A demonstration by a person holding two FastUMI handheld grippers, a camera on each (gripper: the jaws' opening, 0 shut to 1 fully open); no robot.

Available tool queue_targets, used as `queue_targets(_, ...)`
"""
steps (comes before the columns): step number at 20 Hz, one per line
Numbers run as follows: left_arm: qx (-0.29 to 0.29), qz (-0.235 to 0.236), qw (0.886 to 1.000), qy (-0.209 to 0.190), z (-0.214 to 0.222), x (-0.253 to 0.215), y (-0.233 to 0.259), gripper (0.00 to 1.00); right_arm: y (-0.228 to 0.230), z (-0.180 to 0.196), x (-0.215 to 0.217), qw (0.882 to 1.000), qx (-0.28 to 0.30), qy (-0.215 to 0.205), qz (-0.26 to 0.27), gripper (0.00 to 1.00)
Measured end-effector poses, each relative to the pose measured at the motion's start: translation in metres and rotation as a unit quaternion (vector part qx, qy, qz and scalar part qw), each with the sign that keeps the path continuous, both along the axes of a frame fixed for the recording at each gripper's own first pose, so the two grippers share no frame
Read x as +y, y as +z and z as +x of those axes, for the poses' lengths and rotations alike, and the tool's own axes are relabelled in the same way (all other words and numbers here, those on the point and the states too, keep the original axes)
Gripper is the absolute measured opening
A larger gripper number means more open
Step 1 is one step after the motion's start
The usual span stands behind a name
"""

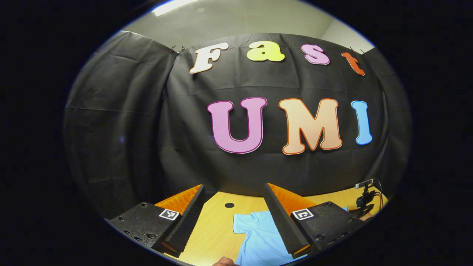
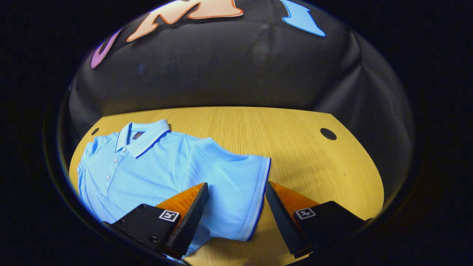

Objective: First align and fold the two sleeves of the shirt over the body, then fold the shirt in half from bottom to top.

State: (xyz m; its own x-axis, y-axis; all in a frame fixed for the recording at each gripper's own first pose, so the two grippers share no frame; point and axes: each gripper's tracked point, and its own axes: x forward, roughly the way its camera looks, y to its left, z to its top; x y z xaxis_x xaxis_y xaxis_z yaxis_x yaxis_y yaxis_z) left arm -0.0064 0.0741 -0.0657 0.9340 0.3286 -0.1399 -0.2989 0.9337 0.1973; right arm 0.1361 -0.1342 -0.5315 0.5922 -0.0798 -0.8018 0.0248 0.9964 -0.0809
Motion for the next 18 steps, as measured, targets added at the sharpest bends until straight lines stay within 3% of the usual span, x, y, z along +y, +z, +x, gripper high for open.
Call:
queue_targets(3, -0.001, -0.001, 1.000, 0.002, -0.001, 0.001, -0.001, 0.95, -0.003, 0.005, 0.006, 1.000, -0.007, 0.002, 0.022, 0.94)
queue_targets(6, 0.001, 0.000, 1.000, 0.001, 0.000, 0.003, -0.003, 0.95, -0.001, 0.002, 0.017, 0.999, -0.017, 0.008, 0.027, 0.28)
queue_targets(7, 0.001, -0.001, 1.000, 0.002, 0.000, 0.004, -0.004, 0.95, -0.002, 0.001, 0.019, 0.999, -0.010, -0.002, 0.030, 0.27)
queue_targets(8, 0.002, -0.001, 1.000, 0.003, 0.000, 0.005, -0.004, 0.95, -0.001, 0.004, 0.018, 0.999, -0.016, -0.007, 0.032, 0.08)
queue_targets(12, 0.002, 0.001, 1.000, 0.010, 0.000, 0.011, -0.005, 0.95, 0.015, 0.015, 0.035, 0.997, -0.042, -0.010, 0.062, 0.02)
queue_targets(18, 0.006, -0.015, 1.000, 0.007, -0.001, 0.011, -0.012, 0.95, 0.058, 0.033, 0.080, 0.992, -0.087, 0.026, 0.089, 0.03)
